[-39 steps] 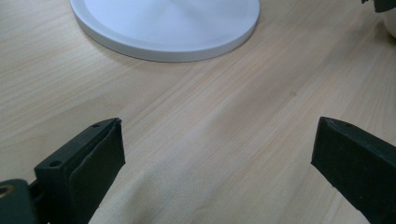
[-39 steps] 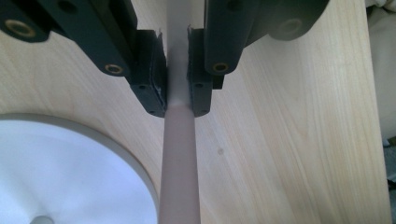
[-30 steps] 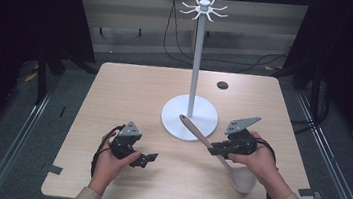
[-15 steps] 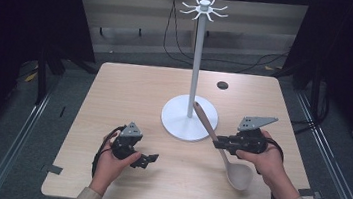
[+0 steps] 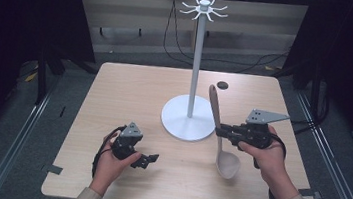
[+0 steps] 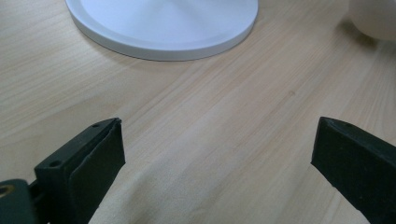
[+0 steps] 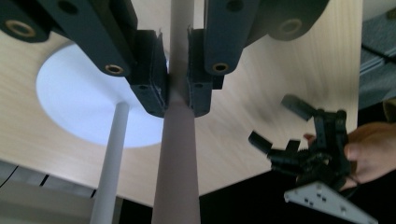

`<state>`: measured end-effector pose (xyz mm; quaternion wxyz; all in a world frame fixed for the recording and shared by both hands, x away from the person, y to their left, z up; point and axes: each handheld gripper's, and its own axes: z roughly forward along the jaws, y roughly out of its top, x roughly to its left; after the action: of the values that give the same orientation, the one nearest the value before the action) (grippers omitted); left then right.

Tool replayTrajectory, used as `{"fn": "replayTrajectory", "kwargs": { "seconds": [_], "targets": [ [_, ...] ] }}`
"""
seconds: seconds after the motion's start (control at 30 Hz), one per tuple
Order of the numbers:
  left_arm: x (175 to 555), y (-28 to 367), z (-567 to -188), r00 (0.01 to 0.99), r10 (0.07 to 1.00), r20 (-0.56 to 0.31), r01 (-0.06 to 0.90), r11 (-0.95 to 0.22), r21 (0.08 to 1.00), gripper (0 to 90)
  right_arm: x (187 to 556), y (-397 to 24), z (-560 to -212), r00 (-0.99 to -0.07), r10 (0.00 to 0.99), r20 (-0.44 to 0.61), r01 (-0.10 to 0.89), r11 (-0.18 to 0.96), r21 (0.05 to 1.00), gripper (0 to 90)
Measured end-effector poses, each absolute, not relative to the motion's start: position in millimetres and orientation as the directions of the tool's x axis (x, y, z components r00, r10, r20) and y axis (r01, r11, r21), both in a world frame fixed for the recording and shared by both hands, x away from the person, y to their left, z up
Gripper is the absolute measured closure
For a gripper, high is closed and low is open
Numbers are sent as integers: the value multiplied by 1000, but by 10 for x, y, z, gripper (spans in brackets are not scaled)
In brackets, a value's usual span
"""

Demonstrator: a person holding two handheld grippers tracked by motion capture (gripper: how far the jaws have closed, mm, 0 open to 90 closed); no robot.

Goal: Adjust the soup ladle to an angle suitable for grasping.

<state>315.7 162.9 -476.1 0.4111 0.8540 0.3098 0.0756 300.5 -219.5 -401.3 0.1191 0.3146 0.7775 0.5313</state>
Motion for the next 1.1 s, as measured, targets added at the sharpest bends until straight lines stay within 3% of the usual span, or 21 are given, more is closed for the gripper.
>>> {"fn": "replayTrajectory", "kwargs": {
  "seconds": [1.1],
  "targets": [
    [3163, 1638, -4771, 798, 587, -135, 471, -467, 748, 24, 3108, -2043, -3462, -686, 724, 75, 227, 114, 967, 788]
  ]
}}
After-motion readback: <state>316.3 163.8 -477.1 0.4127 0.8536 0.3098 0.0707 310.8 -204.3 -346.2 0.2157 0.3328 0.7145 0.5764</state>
